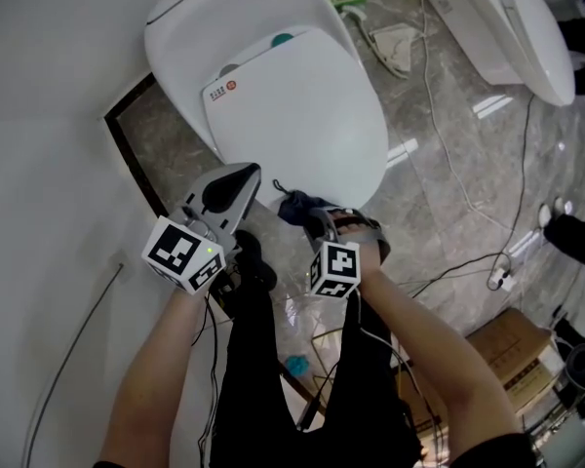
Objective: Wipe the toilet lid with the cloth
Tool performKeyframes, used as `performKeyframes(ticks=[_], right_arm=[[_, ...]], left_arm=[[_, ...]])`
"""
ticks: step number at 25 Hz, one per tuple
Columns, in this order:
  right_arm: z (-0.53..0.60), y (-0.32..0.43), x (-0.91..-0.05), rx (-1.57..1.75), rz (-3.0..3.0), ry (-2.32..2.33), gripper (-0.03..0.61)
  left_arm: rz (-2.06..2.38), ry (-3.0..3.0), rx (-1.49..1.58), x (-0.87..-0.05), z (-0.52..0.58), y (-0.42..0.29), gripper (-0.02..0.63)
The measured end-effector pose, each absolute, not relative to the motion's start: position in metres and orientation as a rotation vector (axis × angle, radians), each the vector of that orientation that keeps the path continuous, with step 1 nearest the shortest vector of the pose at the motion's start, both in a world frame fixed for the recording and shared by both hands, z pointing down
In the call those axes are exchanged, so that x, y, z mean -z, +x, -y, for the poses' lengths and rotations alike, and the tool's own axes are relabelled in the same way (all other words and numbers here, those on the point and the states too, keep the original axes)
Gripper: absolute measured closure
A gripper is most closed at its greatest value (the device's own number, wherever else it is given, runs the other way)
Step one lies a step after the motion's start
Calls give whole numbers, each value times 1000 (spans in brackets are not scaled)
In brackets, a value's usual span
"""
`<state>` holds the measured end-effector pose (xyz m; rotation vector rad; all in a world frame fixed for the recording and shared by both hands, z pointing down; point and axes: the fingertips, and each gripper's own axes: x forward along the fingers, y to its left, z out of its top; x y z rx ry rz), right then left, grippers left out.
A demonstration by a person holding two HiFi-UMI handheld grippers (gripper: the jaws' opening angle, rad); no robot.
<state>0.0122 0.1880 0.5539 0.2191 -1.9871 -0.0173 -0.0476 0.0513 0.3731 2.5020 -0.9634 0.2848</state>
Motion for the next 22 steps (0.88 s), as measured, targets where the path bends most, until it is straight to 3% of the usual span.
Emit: performKeyframes(ticks=[16,22], right_arm=[[39,182,-524,-98,1834,789,509],[87,202,-533,-90,1791,838,509]], left_arm=[[948,2504,-293,-384,-54,-49,600],[948,2497,-315,-391,-48,-51,600]])
